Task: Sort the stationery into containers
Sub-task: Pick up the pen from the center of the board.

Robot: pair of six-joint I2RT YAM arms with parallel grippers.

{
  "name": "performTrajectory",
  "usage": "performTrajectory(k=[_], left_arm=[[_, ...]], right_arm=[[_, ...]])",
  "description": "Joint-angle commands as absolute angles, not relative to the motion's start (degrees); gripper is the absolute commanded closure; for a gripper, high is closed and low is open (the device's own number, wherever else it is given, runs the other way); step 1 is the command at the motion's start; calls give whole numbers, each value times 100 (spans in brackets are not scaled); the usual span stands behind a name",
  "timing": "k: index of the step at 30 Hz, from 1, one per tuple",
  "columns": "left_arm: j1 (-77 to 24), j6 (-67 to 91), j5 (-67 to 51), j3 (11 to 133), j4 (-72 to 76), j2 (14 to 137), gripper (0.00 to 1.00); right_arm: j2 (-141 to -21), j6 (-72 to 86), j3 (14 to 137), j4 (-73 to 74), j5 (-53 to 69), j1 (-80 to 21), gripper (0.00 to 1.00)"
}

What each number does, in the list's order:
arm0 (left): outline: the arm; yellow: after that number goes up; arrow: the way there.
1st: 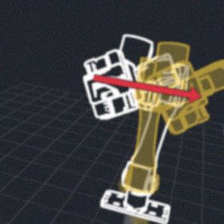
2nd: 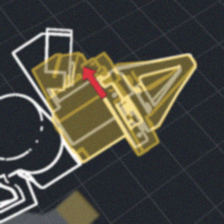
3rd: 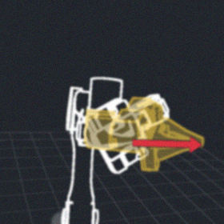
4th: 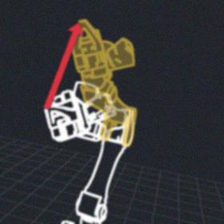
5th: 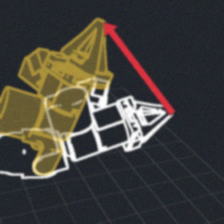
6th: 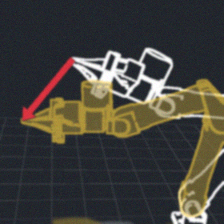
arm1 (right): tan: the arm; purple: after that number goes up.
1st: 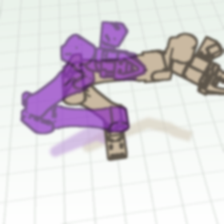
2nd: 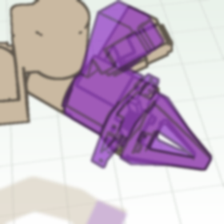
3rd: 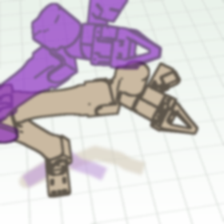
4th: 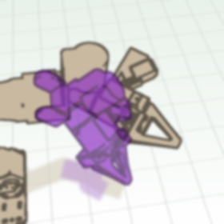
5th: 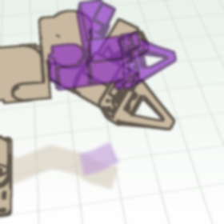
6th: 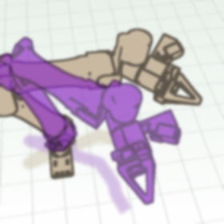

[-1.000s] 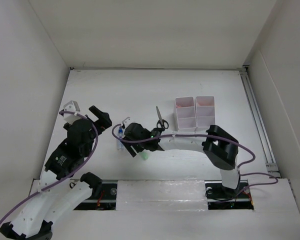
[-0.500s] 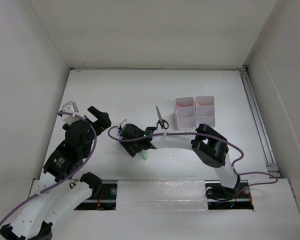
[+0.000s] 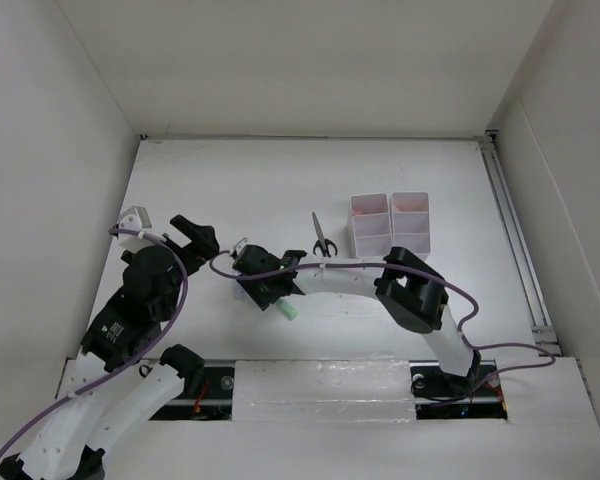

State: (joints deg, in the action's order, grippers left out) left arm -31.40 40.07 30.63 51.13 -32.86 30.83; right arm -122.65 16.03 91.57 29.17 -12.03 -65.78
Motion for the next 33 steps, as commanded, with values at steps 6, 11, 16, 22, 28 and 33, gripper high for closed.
performTrajectory(k=[6, 11, 16, 22, 28, 33], left_arm=[[-3146, 3885, 3032, 5247, -3146, 3006, 0], [-3146, 3885, 3032, 5247, -3146, 3006, 0], [-3146, 3885, 3032, 5247, -3146, 3006, 0], [-3146, 3885, 3032, 5247, -3146, 3006, 0], [-3146, 3885, 2979, 5247, -3146, 3120, 0], [-3146, 3832, 2927, 5247, -3041, 3120, 0]], right_arm=[[-12480, 1512, 9053, 3700, -1283, -6486, 48], [-12428, 1450, 8991, 3700, -1283, -6434, 58], [-12428, 1327, 8851, 3700, -1126, -6372, 86], [-11858, 1327, 8553, 3508, -1195, -6258, 100], [-9560, 1056, 7736, 2419, -677, -6083, 100], [-8018, 344, 6682, 757, 968, -4944, 100]])
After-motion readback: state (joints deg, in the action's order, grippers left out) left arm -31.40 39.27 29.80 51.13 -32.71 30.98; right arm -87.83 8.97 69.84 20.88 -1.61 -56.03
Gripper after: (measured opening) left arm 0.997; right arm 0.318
